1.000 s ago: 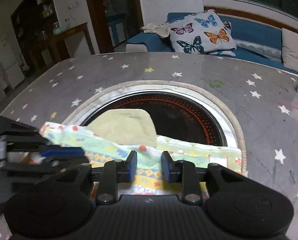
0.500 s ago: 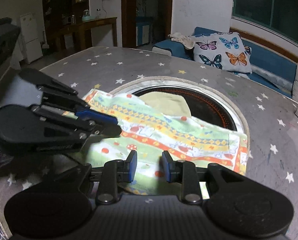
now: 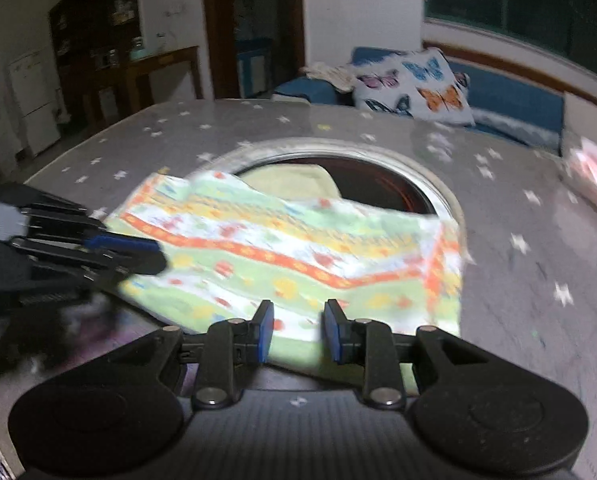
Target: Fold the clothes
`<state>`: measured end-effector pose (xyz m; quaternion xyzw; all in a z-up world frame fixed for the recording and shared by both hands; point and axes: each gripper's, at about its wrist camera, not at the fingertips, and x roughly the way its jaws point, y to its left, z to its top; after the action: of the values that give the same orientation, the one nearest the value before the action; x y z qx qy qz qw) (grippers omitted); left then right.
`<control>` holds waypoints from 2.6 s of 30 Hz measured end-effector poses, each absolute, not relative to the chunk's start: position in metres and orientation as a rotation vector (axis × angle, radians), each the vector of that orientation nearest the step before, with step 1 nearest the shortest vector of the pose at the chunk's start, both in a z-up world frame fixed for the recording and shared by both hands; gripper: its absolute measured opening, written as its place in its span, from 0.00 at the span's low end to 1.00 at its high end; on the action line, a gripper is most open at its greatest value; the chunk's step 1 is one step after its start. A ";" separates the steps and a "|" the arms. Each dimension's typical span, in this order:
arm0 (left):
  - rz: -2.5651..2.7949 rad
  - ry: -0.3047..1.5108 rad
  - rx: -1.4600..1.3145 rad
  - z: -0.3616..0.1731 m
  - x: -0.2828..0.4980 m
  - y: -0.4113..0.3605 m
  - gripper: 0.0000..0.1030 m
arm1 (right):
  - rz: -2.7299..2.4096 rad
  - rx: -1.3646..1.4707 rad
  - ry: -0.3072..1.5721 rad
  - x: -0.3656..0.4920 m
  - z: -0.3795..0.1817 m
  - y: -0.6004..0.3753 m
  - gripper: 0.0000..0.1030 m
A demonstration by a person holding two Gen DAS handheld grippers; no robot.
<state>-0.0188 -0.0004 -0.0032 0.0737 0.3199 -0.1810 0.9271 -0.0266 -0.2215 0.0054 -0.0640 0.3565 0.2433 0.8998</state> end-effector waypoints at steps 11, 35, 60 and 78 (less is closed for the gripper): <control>-0.304 0.685 0.037 -0.002 -0.022 0.032 0.14 | 0.434 -0.074 0.758 -0.017 0.006 -0.249 0.28; -0.181 0.710 0.015 0.011 0.042 0.061 0.14 | 0.380 -0.045 0.774 0.054 0.006 -0.239 0.29; -0.017 0.680 -0.095 0.031 0.016 0.109 1.00 | 0.738 -0.363 0.679 -0.038 0.031 -0.122 0.43; -0.032 0.717 -0.248 0.029 0.003 0.132 1.00 | 0.888 -0.570 0.647 -0.065 0.000 -0.032 0.43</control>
<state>0.0028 0.1322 0.0286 -0.1211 0.3497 -0.0157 0.9289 -0.0646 -0.0325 -0.0002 -0.2670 0.3032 0.4160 0.8147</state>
